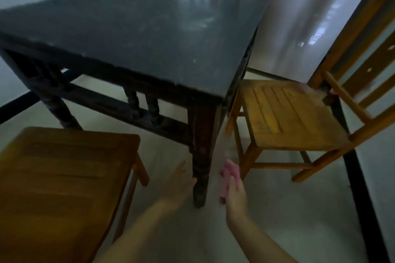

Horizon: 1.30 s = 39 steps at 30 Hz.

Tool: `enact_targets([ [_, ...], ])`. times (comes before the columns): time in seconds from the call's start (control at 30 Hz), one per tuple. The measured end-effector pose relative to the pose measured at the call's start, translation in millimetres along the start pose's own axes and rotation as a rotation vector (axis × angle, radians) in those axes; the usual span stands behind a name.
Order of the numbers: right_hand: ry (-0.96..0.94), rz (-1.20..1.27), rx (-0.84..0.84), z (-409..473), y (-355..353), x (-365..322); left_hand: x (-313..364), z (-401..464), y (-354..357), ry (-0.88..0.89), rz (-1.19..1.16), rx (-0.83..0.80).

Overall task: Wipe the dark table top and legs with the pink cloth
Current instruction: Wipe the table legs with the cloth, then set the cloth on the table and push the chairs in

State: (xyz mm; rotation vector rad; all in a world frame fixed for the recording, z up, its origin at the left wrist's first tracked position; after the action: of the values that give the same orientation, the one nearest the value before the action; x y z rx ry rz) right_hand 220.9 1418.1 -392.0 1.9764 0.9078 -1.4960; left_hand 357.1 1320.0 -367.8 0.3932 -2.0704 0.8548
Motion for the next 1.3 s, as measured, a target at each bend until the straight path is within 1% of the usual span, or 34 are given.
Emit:
enact_targets([
  [0.07, -0.017, 0.013, 0.02, -16, -14, -51, 1, -26, -17, -0.073, -0.142, 0.011],
  [0.1, -0.03, 0.029, 0.026, -22, -21, -76, 4, -41, -28, -0.098, -0.175, 0.027],
  [0.2, -0.09, 0.041, 0.024, -34, -35, -164, 33, -79, -81, -0.158, -0.132, 0.171],
  [0.27, -0.139, 0.04, 0.007, -37, -37, -218, 65, -97, -113, -0.137, -0.076, 0.301],
  [0.37, -0.215, -0.057, -0.057, -28, -25, -306, 139, -127, -179, -0.082, 0.076, 0.607],
  [0.4, -0.29, -0.118, -0.106, -24, -14, -335, 164, -133, -195, -0.03, 0.119, 0.68],
  [0.43, -0.374, -0.185, -0.16, -18, -1, -363, 189, -132, -207, 0.057, 0.169, 0.707],
  [0.47, -0.451, -0.25, -0.207, -11, 13, -385, 213, -125, -214, 0.146, 0.247, 0.686],
  [0.5, -0.52, -0.313, -0.247, -1, 28, -400, 232, -111, -216, 0.204, 0.329, 0.623],
  [0.53, -0.577, -0.386, -0.273, 10, 43, -410, 244, -93, -215, 0.225, 0.417, 0.537],
  [0.57, -0.622, -0.482, -0.284, 22, 58, -415, 249, -74, -212, 0.217, 0.508, 0.447],
  [0.63, -0.615, -0.758, -0.292, 48, 84, -403, 243, -40, -207, 0.153, 0.667, 0.323],
  [0.7, -0.553, -1.033, -0.361, 66, 103, -376, 227, -21, -204, 0.074, 0.738, 0.279],
  [0.77, -0.565, -1.245, -0.422, 68, 116, -354, 217, -15, -202, 0.056, 0.801, 0.305],
  [0.8, -0.593, -1.306, -0.419, 66, 120, -349, 215, -14, -202, 0.062, 0.827, 0.321],
  [0.87, -0.615, -1.357, -0.412, 63, 121, -345, 215, -14, -201, 0.065, 0.849, 0.326],
  [0.93, -0.578, -1.385, -0.452, 65, 119, -345, 215, -13, -200, 0.055, 0.838, 0.292],
  [1.03, -0.494, -1.491, -0.477, 62, 115, -360, 216, -12, -202, 0.032, 0.796, 0.131],
  [1.1, -0.463, -1.519, -0.439, 50, 112, -379, 218, -19, -210, 0.004, 0.745, 0.001],
  [1.13, -0.464, -1.52, -0.416, 40, 111, -390, 221, -28, -217, -0.005, 0.727, -0.027],
  [1.2, -0.468, -1.53, -0.383, 16, 112, -408, 232, -52, -237, 0.016, 0.738, -0.012],
  [1.3, -0.477, -1.515, -0.359, -33, 120, -427, 250, -102, -273, 0.109, 0.833, 0.045],
])
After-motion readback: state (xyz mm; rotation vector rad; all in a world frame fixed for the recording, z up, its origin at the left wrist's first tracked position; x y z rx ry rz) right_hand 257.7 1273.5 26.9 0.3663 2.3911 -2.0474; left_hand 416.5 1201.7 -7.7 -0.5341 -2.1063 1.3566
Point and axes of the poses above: each hand's wrist, its own z-axis towards the middle knuckle, its own y-axis out of the palm, x = y × z, the point moved 8 cm from there along z, towards the middle knuckle, and after that the axes turned 8 degrees about -x, right-handed, at the moved point
